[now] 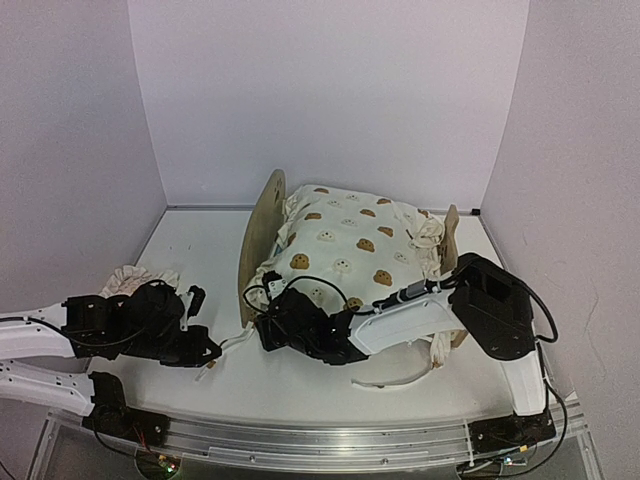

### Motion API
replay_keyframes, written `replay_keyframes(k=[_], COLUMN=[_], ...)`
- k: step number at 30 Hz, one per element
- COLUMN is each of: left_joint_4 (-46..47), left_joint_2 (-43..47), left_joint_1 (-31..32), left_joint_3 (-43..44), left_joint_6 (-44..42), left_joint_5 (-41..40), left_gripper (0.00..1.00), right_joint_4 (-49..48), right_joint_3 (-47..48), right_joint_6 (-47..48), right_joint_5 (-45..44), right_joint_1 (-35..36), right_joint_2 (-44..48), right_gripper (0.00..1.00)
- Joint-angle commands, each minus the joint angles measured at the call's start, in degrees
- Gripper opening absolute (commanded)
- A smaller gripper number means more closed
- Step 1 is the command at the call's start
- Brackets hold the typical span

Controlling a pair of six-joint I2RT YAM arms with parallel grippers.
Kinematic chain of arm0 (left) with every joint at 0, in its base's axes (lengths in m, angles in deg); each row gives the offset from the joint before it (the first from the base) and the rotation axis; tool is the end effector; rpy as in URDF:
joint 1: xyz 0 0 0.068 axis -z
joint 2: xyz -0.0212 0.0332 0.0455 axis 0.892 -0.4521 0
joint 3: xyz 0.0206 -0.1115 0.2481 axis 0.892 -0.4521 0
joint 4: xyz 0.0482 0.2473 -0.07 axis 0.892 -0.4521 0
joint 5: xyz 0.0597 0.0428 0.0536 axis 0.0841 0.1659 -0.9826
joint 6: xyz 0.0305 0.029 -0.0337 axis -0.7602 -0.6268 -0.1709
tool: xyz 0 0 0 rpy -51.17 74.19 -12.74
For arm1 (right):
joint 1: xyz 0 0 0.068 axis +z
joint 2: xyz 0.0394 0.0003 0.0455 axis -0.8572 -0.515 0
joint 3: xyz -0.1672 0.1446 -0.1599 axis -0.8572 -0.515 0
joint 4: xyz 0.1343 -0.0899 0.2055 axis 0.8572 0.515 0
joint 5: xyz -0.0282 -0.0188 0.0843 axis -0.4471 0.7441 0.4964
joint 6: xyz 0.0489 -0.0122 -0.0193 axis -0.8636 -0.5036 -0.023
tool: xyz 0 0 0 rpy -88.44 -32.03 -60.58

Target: Set up the pet bed

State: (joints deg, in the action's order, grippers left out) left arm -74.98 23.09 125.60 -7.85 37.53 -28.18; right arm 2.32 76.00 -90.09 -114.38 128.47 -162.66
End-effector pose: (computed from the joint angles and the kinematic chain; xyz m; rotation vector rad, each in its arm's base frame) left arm 0.0784 -0.1439 0.2199 0.1445 2.5878 -0.7659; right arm 0.1827 0.4436 0.1437 -0.4605 2.0206 0.6052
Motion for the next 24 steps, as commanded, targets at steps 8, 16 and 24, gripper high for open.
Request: replay_keyframes(k=[8, 16, 24], left_joint_4=[2.07, 1.88, 5.78], left_joint_2=[1.19, 2.96, 2.05], left_joint_1=[0.32, 0.28, 0.26], left_joint_3=[-2.02, -3.20, -4.59], left_joint_6=[0.43, 0.57, -0.91], left_joint_5=[0.87, 1.36, 3.64], left_gripper=[0.00, 0.00, 0.00], right_joint_4=[-10.76, -13.55, -13.64], right_joint_3=[4.22, 3.77, -2.53], right_joint_6=[-1.67, -1.43, -4.14], right_joint_5=[-4.07, -5.86, -4.10], right_joint_1=[-0.04, -0.04, -0.03], right_joint_2=[-5.61, -6.51, -1.57], right_gripper=[0.28, 0.05, 0.00])
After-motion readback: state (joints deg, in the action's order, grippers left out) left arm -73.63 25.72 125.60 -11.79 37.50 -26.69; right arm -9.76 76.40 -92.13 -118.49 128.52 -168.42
